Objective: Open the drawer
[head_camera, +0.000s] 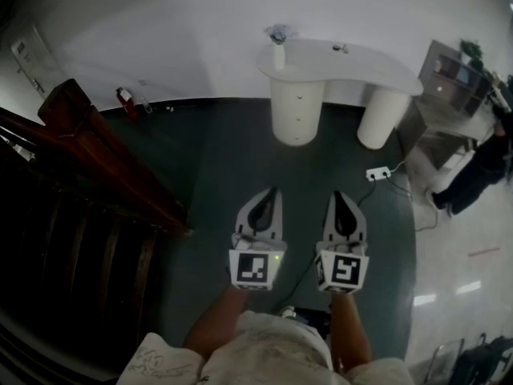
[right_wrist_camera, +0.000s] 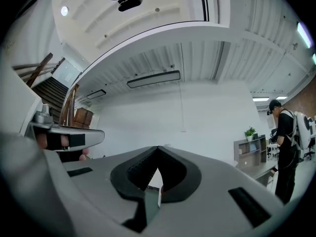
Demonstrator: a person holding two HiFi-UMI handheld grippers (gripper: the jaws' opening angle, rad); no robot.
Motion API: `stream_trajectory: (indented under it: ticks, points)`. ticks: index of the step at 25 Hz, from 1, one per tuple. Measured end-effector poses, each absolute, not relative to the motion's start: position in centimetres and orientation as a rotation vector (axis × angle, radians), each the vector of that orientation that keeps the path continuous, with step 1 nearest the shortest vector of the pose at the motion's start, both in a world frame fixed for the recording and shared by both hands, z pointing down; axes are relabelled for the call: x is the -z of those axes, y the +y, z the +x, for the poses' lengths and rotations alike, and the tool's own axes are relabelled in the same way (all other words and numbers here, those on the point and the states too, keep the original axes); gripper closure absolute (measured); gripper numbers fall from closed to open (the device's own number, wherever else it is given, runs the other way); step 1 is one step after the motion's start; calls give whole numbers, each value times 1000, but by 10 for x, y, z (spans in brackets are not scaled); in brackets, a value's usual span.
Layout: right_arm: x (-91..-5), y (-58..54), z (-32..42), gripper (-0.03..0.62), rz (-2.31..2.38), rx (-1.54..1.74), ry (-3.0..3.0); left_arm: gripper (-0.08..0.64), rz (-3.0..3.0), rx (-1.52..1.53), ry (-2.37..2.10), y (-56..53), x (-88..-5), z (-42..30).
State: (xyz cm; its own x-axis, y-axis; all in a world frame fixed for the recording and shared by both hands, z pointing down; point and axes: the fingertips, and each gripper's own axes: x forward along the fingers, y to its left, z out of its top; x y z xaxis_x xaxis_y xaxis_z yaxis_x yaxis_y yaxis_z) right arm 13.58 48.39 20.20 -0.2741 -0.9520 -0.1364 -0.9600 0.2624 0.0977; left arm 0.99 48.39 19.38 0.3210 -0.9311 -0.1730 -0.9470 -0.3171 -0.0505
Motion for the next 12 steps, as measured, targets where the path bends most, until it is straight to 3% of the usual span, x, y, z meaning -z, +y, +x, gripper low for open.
stream_trajectory:
  ticks: [12]
  points:
    - [-220,425,123,592,-1858,-230,2492,565,-2421,-152,1759,426,-210,2]
